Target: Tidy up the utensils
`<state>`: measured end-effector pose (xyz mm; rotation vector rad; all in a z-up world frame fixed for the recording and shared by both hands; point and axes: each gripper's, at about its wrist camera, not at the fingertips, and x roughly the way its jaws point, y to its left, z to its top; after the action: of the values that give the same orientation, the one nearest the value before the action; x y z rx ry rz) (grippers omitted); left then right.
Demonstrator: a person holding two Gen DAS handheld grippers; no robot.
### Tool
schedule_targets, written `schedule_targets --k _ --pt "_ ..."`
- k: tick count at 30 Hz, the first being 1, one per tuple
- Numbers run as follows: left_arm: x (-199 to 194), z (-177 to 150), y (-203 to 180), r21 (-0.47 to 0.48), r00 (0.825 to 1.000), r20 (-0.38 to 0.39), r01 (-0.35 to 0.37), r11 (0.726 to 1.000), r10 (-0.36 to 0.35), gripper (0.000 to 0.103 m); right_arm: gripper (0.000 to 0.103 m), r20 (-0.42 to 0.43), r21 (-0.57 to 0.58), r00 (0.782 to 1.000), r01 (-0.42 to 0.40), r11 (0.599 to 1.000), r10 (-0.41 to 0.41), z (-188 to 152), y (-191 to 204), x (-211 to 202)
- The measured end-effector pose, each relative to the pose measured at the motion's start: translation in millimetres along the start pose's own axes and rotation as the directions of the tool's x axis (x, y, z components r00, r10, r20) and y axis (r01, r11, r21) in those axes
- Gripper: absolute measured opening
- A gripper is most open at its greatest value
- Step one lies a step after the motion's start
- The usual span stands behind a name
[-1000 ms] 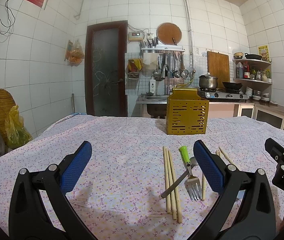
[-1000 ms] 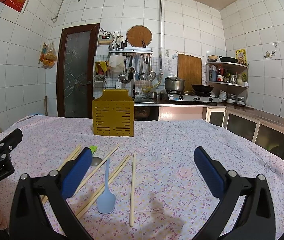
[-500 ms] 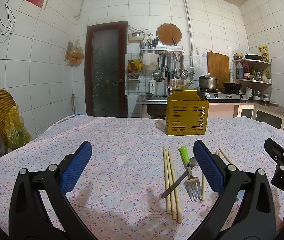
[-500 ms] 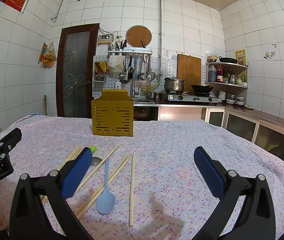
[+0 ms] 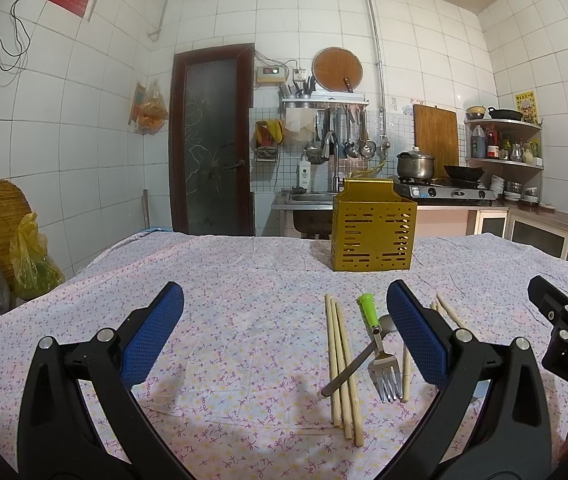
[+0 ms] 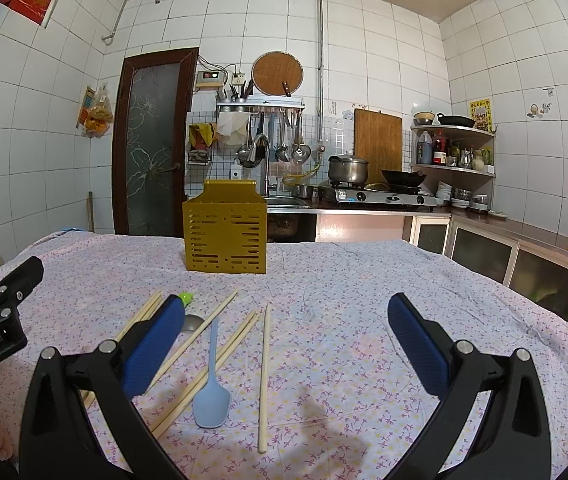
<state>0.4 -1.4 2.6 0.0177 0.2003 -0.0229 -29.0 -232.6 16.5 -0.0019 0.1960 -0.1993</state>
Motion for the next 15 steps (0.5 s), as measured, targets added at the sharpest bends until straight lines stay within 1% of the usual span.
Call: schedule_targets --k 15 --pt "-0.2 1.4 -0.4 0.001 1.0 0.003 0.0 1.0 0.0 0.098 0.099 0.002 -0.001 1.0 0.0 1.0 0.0 -1.5 0.7 0.5"
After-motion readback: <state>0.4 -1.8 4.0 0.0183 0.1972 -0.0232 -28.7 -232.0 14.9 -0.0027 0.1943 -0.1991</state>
